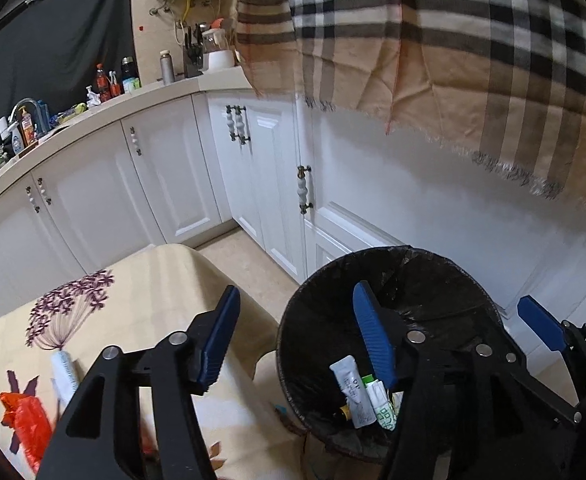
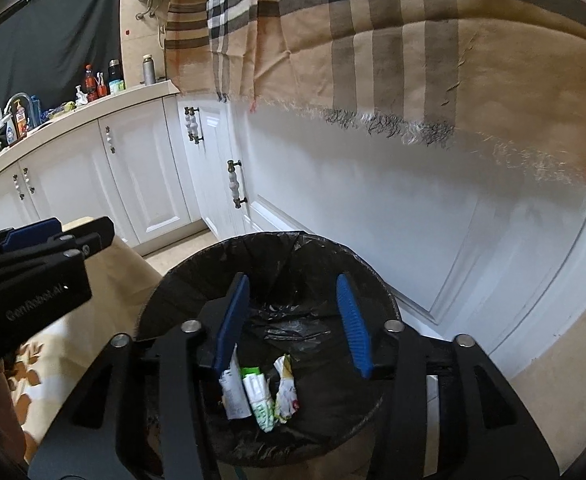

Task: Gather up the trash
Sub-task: 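Move both grippers back over the table toward the remaining trash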

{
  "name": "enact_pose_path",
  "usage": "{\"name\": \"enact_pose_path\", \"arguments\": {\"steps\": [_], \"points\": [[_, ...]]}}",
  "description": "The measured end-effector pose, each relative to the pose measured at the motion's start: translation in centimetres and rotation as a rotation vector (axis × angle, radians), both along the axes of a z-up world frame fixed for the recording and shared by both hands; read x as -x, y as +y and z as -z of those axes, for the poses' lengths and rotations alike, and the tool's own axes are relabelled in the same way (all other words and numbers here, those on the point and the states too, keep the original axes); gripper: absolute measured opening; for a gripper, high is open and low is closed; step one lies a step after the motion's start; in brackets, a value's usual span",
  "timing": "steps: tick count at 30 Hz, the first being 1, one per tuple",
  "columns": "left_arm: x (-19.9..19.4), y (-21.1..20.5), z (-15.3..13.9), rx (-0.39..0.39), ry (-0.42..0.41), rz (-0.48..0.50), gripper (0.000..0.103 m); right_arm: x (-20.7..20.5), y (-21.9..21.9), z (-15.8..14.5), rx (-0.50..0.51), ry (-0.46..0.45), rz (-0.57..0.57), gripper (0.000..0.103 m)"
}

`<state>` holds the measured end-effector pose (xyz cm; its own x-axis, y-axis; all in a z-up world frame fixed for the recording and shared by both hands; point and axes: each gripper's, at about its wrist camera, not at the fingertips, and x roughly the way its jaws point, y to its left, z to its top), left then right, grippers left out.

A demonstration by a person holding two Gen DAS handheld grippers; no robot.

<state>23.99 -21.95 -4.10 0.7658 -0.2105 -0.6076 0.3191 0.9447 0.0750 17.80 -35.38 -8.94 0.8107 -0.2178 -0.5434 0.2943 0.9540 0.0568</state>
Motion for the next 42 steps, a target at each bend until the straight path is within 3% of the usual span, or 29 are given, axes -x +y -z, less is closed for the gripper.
{"name": "enact_pose_path", "arguments": {"steps": [5,11,27,42], "points": [[2.2,2.5,-1.4,0.020,-0.029,-0.027,0.070,2.0,1.6,-1.1,-0.001,-0.003,-0.029,0.048],[5.7,6.5,-2.3,-0.002,-0.074,-0.084,0.074,4.6,4.6,-2.2,0.003,-0.003,-0.083,0.053],[14.3,18.3,-1.9,-0.009,-0.065,-0.257,0.075,11.5,14.0,-3.5,0.033,-0.003,-0.258,0.054],[20.9,26.1,0.4,-0.036,-0.057,-0.399,0.076,16.5,22.5,-1.4,0.037,0.045,-0.449,0.054]]}}
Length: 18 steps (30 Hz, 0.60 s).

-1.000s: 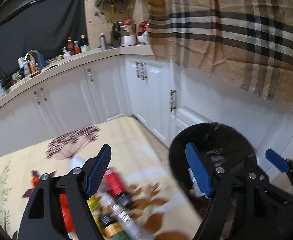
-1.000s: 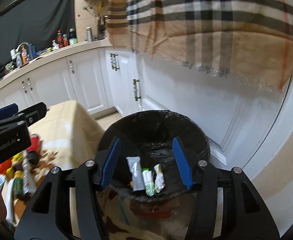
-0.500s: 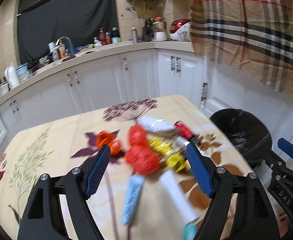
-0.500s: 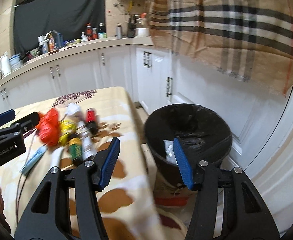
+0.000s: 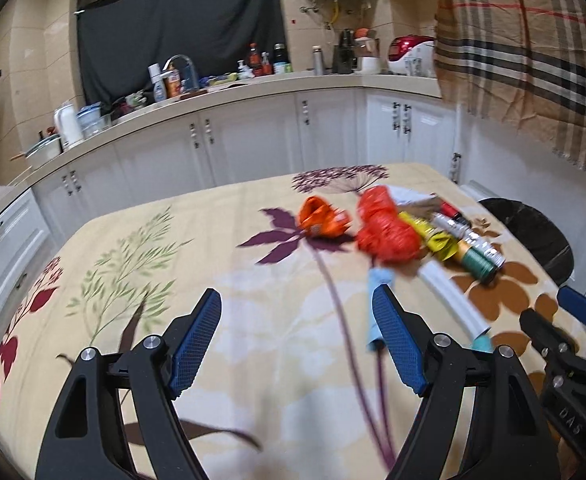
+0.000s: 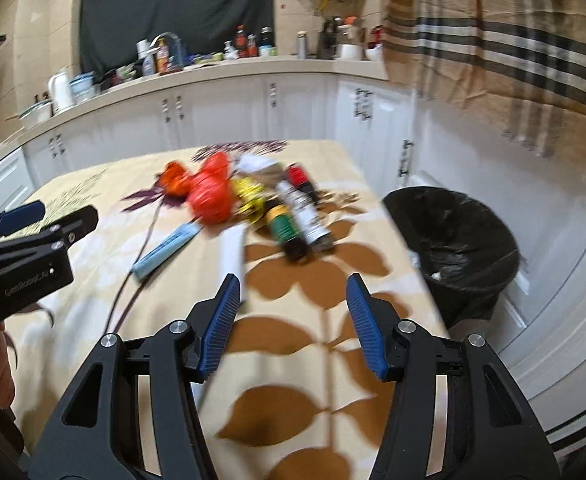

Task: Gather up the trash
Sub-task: 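Move both grippers back over the table toward the remaining trash, then grasp the white-teal toothpaste tube with the right gripper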

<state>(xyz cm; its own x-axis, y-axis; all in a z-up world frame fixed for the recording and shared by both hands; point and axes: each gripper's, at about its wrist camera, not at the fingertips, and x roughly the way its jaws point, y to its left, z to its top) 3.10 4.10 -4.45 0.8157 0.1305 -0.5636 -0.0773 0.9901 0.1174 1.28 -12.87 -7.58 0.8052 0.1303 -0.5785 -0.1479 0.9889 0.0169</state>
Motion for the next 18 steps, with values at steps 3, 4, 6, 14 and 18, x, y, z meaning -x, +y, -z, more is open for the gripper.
{"name": "enact_pose_path", "arguments": {"steps": [3,4,6,14,18], "points": [[0.8,1.1,0.4,-0.003,0.006,-0.023,0.076,0.6,1.4,0.7,0.001,0.015,-0.036,0.054],[1.0,1.4,0.6,-0.003,0.008,-0.028,0.076,0.8,1.8,0.9,0.002,0.020,-0.046,0.054],[1.5,2.1,0.9,-0.007,0.015,-0.044,0.076,1.2,2.4,1.1,0.008,0.025,-0.061,0.054],[2.5,4.0,2.1,0.009,0.040,-0.087,0.076,2.0,3.4,2.1,0.033,0.053,-0.081,0.054],[2.7,4.0,2.4,0.016,0.049,-0.086,0.076,2.0,3.2,2.7,0.035,0.074,-0.081,0.053]]}}
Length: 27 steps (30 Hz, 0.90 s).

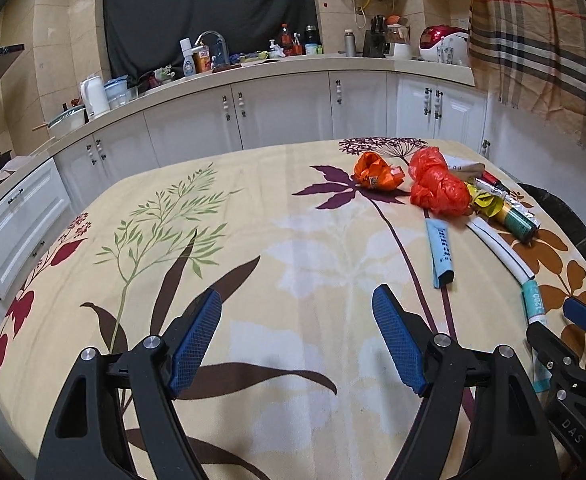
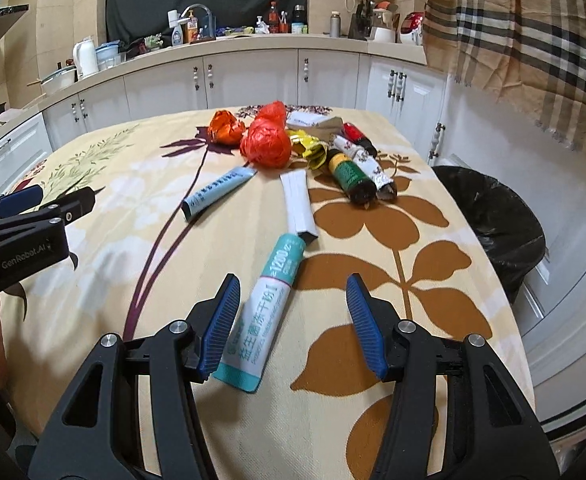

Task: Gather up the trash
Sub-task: 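Grasp the white-teal toothpaste tube with the right gripper, then lift the teal tube with the right gripper while the left gripper grasps the blue tube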

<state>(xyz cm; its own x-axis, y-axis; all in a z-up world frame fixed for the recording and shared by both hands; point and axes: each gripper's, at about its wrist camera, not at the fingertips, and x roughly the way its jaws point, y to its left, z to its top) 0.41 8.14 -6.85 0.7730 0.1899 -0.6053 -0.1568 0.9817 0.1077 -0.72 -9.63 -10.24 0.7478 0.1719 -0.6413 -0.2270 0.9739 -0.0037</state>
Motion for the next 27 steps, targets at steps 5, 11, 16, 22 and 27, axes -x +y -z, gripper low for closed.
{"name": "enact_pose_path", "arguments": {"steps": [5,11,16,22,27], "points": [[0.0,-0.5,0.1,0.005,0.002,0.012,0.076,0.0,-0.4,0.4,-0.002,0.013,0.000,0.033],[-0.4,-1.5,0.2,0.012,0.009,0.036,0.076,0.4,-1.0,0.4,-0.008,0.013,-0.006,0.019],[-0.9,-2.8,0.2,0.014,0.020,0.068,0.076,0.8,-1.4,-0.3,-0.009,-0.002,-0.011,0.018],[-1.8,-4.2,-0.2,0.019,0.019,0.101,0.076,0.8,-3.0,-1.3,-0.025,-0.032,0.019,0.018],[-2.7,-5.2,-0.2,0.023,0.028,0.119,0.076,-0.4,-4.6,-1.5,-0.040,-0.036,0.054,0.018]]}}
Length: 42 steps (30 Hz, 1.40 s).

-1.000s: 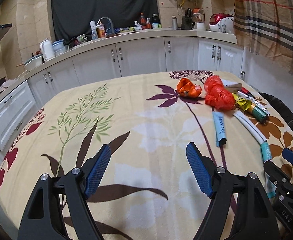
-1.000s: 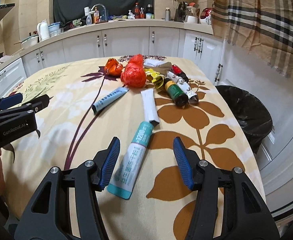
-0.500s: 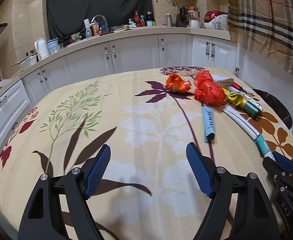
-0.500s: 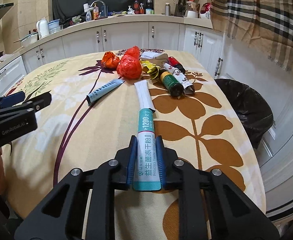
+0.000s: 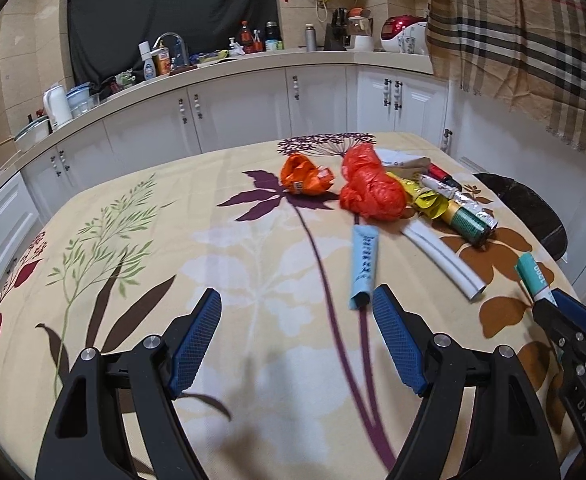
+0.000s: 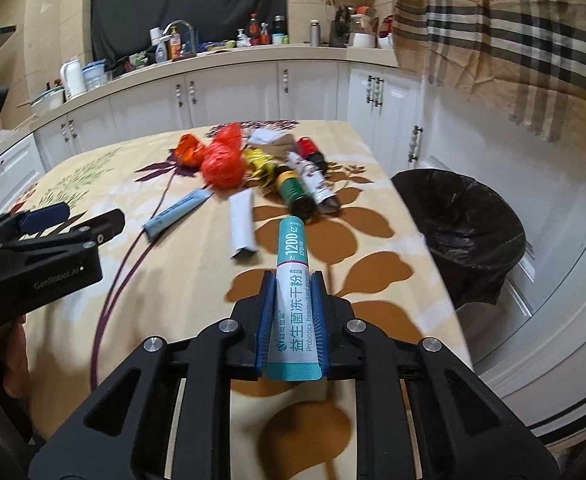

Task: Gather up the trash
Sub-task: 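Lift the teal tube with the right gripper while the left gripper grasps the blue tube, then carry both tubes over the bin and open both grippers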

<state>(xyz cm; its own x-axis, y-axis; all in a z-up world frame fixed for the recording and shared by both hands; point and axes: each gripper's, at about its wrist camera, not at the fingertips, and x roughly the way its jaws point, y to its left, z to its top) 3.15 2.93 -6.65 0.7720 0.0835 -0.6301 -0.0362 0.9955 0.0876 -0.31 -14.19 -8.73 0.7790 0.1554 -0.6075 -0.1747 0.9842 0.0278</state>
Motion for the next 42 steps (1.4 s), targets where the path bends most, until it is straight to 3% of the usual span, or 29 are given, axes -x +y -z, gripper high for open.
{"name": "enact_pose_path", "arguments": {"steps": [16,21,24,25,26,28,31,42], "points": [[-5.2,-1.7,0.4,0.033,0.113,0.039,0.075,-5.0,-3.8,-1.4,-0.042,-0.003,0.056,0.018],[-6.5,-2.4,1.3,0.022,0.169,0.074,0.056,-6.2,-4.6,-1.6,-0.075,0.021,0.055,0.018],[-6.9,-2.7,2.0,0.028,0.205,0.093,0.036,-6.5,-4.6,-1.9,-0.067,0.012,0.056,0.018],[-6.9,-2.9,2.2,0.026,0.213,0.099,0.024,-6.6,-4.7,-1.9,-0.067,0.012,0.056,0.018],[-6.8,-3.0,2.2,0.014,0.199,0.101,0.017,-6.6,-4.7,-1.9,-0.068,0.014,0.056,0.018],[-6.6,-3.3,2.2,-0.010,0.194,0.114,0.016,-6.7,-4.8,-1.8,-0.069,0.016,0.058,0.018],[-6.1,-3.1,2.0,0.020,0.190,0.123,0.013,-6.8,-5.0,-1.7,-0.073,0.020,0.062,0.018],[-5.1,-5.0,-2.3,0.084,0.036,0.176,0.013,-8.1,-7.4,-2.4,-0.057,-0.010,0.121,0.018]]}}
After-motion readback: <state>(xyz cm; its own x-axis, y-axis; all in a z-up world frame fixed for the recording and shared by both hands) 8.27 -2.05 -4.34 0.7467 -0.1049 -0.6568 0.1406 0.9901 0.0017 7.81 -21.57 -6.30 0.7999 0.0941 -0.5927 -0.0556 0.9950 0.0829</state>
